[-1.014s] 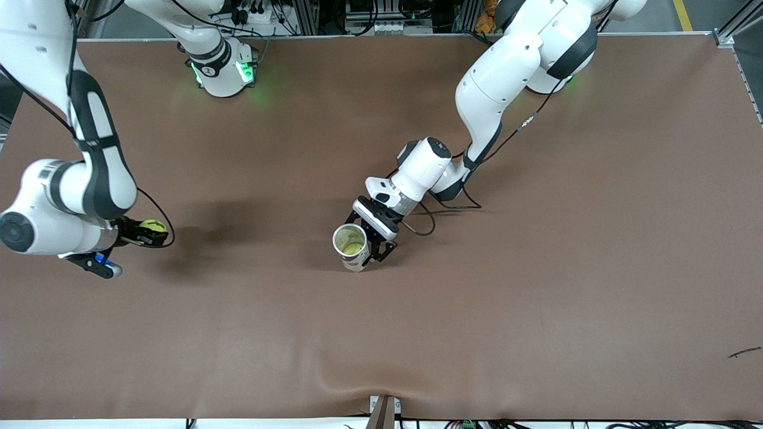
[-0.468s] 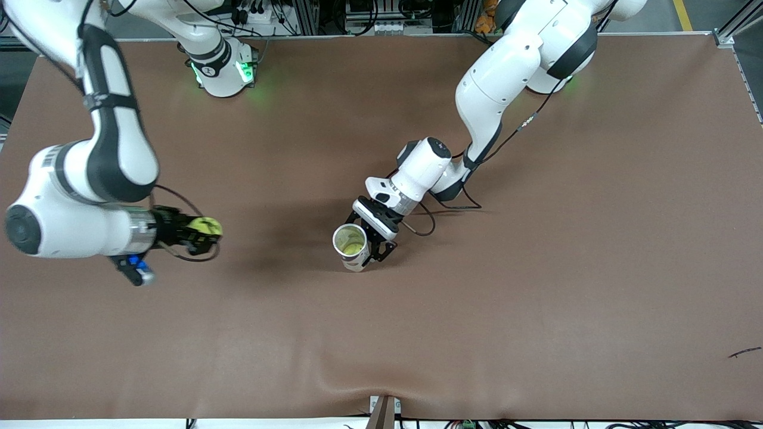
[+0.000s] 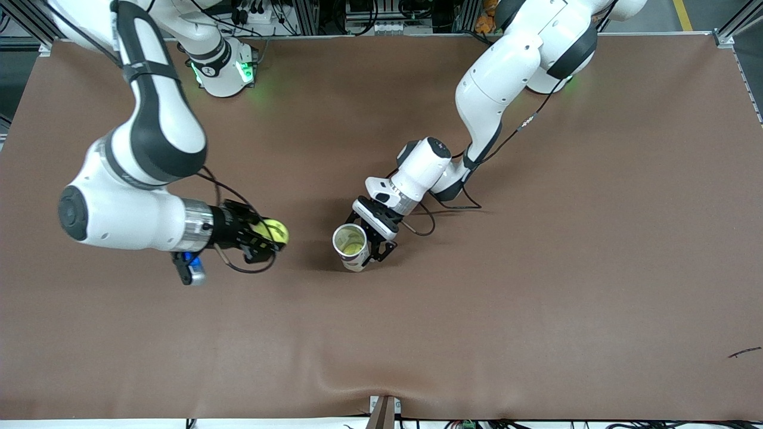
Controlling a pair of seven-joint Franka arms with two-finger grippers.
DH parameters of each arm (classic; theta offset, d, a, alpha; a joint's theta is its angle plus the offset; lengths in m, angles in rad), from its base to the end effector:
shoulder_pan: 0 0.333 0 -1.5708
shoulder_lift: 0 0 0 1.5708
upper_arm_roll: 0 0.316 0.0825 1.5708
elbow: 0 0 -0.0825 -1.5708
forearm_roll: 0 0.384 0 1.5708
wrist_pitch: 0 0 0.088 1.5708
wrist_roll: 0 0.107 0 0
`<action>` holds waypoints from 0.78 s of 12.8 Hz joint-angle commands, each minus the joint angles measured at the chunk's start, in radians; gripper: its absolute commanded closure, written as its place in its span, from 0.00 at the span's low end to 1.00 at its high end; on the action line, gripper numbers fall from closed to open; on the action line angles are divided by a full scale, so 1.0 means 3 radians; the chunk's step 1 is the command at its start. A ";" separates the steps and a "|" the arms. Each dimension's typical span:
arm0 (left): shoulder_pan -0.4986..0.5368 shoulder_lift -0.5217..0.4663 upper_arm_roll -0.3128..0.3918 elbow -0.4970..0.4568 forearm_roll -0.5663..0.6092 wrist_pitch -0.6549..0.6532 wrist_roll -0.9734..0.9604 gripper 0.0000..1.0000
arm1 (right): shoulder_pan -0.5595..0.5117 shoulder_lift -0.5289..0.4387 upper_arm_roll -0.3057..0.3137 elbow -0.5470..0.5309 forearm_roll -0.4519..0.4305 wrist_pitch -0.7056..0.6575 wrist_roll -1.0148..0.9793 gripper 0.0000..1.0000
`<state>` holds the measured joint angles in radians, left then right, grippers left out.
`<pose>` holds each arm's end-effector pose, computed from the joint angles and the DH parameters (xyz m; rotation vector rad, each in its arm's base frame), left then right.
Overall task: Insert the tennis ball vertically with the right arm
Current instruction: 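Move the ball over the can and release it inside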
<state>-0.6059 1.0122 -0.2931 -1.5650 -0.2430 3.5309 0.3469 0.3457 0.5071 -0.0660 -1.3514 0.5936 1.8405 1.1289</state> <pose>0.5159 -0.5099 0.1701 2.3129 -0.8569 1.1437 0.6642 0.2470 0.4430 -2.3629 1.3032 0.4988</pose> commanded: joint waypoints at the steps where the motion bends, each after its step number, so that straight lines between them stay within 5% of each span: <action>1: -0.0020 -0.0035 0.0016 -0.0009 -0.0008 0.0027 0.0020 0.24 | 0.0329 0.0176 -0.0036 0.0153 0.0118 0.0525 0.0469 0.38; 4: -0.0020 -0.0040 0.0016 -0.0004 -0.0008 0.0027 0.0020 0.24 | 0.0585 0.0344 -0.0041 0.0159 0.0113 0.0941 0.0660 0.38; 10: -0.0015 -0.0045 0.0016 -0.0004 -0.0003 0.0027 0.0015 0.24 | 0.0719 0.0401 -0.0046 0.0057 0.0026 0.0916 0.0807 0.38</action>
<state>-0.6057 1.0123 -0.2931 -1.5650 -0.2430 3.5308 0.3469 0.5403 0.6205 -0.0668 -1.3429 0.6069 2.1312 1.3275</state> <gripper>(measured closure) 0.238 0.326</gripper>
